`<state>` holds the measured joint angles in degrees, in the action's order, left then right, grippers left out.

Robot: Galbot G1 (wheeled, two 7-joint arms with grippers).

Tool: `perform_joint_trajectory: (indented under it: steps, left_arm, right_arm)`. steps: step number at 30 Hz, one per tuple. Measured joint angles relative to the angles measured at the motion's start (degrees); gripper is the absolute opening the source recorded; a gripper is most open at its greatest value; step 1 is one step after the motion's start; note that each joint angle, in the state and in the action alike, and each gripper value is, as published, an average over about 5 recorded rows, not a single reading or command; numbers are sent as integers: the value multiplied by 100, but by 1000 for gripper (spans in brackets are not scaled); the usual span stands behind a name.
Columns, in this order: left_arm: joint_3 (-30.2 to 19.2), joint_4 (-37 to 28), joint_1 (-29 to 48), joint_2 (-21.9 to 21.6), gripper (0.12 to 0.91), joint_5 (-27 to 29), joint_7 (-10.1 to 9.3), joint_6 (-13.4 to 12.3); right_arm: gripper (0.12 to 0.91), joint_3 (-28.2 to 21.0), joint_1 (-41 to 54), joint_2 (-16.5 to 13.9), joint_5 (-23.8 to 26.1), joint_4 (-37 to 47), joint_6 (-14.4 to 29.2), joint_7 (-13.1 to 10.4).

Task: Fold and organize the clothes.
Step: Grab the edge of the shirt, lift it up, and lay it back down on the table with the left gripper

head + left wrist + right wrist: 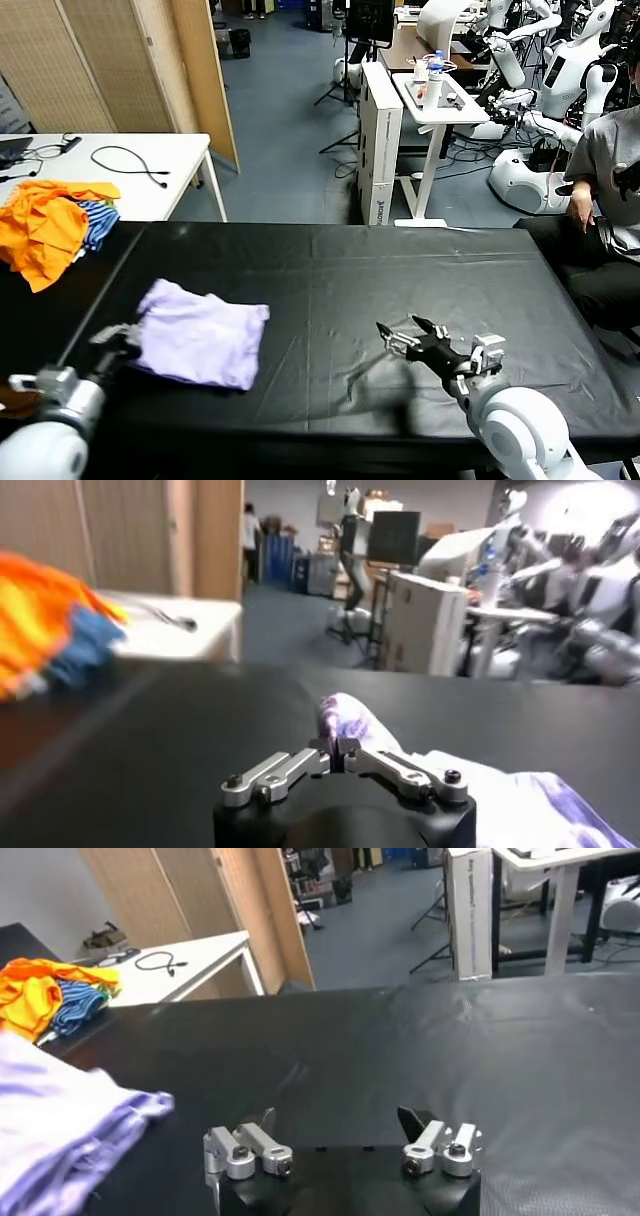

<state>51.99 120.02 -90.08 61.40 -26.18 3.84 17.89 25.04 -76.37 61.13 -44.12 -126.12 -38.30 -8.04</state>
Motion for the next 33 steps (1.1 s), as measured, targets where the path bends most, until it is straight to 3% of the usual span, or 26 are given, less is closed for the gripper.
perform_joint_trajectory:
  steps: [5, 10, 15, 21, 28, 33]
  left_arm:
    - [408, 220, -117, -347, 171, 194, -124, 20]
    - [219, 540, -81, -244, 171, -83, -321, 167]
    - [-563, 780, 128, 150, 171, -734, -693, 419]
    - [-1655, 784, 334, 751, 171, -1150, -917, 531]
    - [-2742, 538, 576, 1418, 171, -764, -920, 542]
    - [-3235, 389, 706, 1797, 171, -596, -907, 577]
  right_arm:
    - [907, -63, -21, 43, 51, 3, 0, -1]
    - [907, -87, -68, 74, 96, 5, 1, 2]
    - [907, -33, -84, 67, 116, -17, -3, 4]
    - [907, 133, -173, 46, 84, -35, -7, 12]
    - [907, 296, -124, 7, -112, 5, -22, 0]
    - [907, 296, -80, -65, -148, -2, -37, -9]
